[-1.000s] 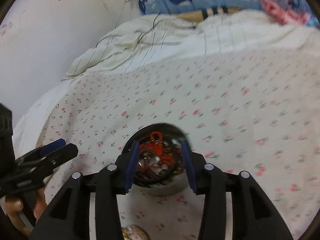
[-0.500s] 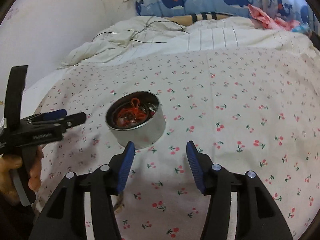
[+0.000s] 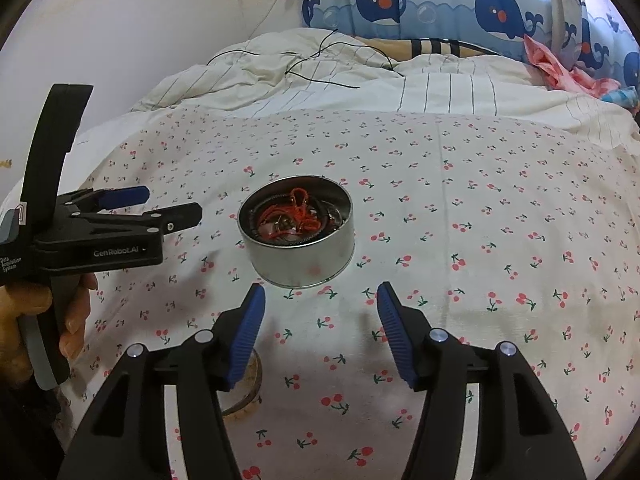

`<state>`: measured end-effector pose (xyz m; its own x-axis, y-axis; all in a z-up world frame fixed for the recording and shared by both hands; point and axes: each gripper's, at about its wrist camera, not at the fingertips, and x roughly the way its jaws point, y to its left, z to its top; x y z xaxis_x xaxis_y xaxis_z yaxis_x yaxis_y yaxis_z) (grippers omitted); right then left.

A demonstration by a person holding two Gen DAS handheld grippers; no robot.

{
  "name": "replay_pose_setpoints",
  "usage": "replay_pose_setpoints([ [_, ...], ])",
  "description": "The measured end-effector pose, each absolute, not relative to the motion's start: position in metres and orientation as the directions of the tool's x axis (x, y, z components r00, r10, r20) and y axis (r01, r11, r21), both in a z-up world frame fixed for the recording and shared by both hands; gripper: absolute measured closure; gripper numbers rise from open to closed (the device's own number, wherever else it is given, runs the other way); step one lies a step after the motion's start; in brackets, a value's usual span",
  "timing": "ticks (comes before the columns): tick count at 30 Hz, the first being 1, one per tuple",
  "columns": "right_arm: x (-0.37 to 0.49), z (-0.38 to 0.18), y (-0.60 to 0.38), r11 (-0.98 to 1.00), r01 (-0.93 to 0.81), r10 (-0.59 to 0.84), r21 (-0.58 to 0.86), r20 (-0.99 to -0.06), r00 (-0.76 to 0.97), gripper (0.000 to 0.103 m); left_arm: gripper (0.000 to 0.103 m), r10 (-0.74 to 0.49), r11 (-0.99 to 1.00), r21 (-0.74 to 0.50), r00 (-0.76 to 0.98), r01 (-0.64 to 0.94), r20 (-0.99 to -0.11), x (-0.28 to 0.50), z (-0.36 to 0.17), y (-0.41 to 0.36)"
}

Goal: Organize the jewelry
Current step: 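Move the right gripper to the dish and grasp the silver wire bangle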

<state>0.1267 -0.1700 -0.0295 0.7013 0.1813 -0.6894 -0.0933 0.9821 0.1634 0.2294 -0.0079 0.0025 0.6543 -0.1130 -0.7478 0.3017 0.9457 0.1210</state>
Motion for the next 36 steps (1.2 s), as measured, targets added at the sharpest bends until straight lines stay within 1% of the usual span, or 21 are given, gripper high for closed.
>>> replay_pose_setpoints([
  [16,0.126,-0.032,-0.163,0.978,-0.141,0.209,0.155,-0.709,0.674,0.044,0.016,-0.098,0.939,0.152,0.663,0.309,-0.742,0.227,0.002,-0.012],
  [21,0.127,-0.034,-0.161,0.973,-0.167,0.228,0.157,-0.729,0.645,0.044,0.015,-0.101,0.934,0.157,0.66,0.32,-0.745,0.226,0.001,-0.013],
  [23,0.128,-0.035,-0.159,0.966,-0.212,0.248,0.146,-0.752,0.611,0.044,0.015,-0.124,0.928,0.14,0.638,0.346,-0.76,0.226,0.0,-0.013],
  [26,0.128,-0.038,-0.161,0.955,-0.262,0.268,0.139,-0.783,0.562,0.044,0.015,-0.204,0.905,0.063,0.559,0.421,-0.804,0.227,0.0,-0.01],
  [30,0.124,-0.042,-0.16,0.939,-0.31,0.301,0.151,-0.797,0.524,0.045,0.015,-0.183,0.918,0.067,0.566,0.391,-0.804,0.231,-0.002,-0.002],
  [33,0.123,-0.046,-0.151,0.932,-0.331,0.308,0.145,-0.8,0.515,0.05,0.015,-0.158,0.924,0.078,0.561,0.374,-0.813,0.234,-0.007,-0.002],
  [34,0.123,-0.048,-0.148,0.931,-0.336,0.305,0.14,-0.804,0.51,0.056,0.015,-0.152,0.923,0.087,0.562,0.375,-0.813,0.234,-0.008,-0.003],
  [36,0.124,-0.053,-0.143,0.932,-0.339,0.292,0.126,-0.814,0.502,0.063,0.015,-0.139,0.919,0.109,0.57,0.379,-0.81,0.231,-0.008,-0.006],
])
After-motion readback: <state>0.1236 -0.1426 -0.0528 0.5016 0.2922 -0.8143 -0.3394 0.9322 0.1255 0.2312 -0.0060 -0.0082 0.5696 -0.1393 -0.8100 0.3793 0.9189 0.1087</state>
